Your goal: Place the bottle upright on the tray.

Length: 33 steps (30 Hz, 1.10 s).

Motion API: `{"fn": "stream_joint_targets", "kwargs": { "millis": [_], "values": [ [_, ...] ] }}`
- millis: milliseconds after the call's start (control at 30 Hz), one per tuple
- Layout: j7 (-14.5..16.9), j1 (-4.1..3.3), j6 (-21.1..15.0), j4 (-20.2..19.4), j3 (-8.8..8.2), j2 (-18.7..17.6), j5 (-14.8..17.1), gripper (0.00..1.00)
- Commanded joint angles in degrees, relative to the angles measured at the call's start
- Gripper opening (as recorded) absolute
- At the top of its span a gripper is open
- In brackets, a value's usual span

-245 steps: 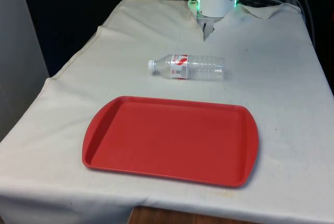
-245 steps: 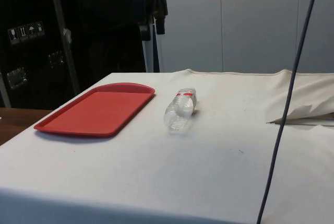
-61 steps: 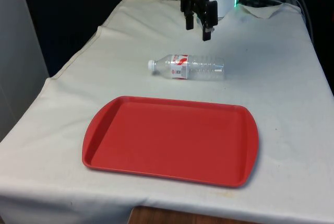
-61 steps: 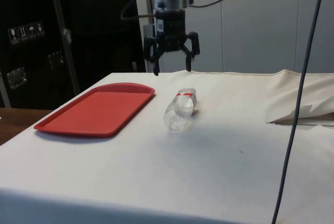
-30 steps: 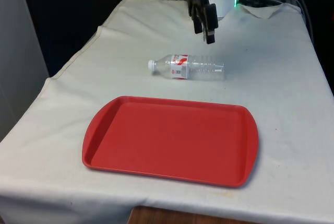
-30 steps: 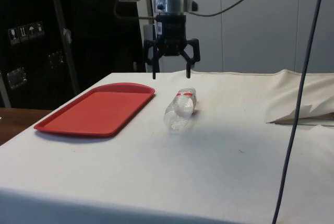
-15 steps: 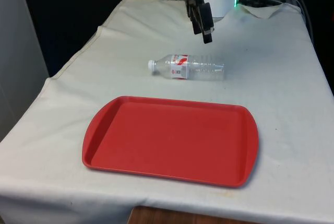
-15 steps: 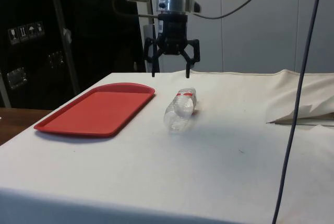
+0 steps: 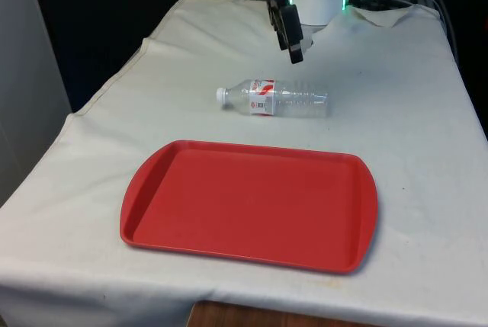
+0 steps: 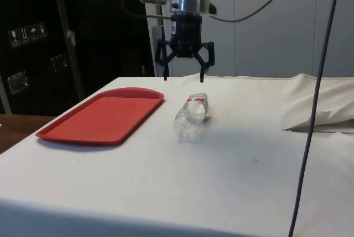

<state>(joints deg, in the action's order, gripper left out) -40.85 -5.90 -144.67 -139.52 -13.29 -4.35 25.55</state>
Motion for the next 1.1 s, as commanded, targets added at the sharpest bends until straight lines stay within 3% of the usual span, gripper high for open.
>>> {"fn": "stream_joint_targets", "kwargs": {
  "millis": [0,200,500,533,733,833,1067],
  "values": [
    [0.17,0.17,0.57,0.11,-0.06,0.00,0.80,1.00],
    [-0.63,0.06,0.97,0.00,-0.92,-0.11,0.11,1.00],
    [-1.55,0.34,2.23,0.06,-1.89,-0.63,1.49,1.00],
    [-1.89,0.17,2.01,-0.06,-1.95,-0.52,0.40,1.00],
    [-1.66,0.40,2.35,0.06,-2.29,-1.43,3.27,1.00],
    [-1.95,0.29,2.12,-0.06,-2.41,-1.66,2.75,1.00],
    [-1.83,0.46,2.12,0.06,-2.29,-2.58,6.30,1.00]
  ]
}}
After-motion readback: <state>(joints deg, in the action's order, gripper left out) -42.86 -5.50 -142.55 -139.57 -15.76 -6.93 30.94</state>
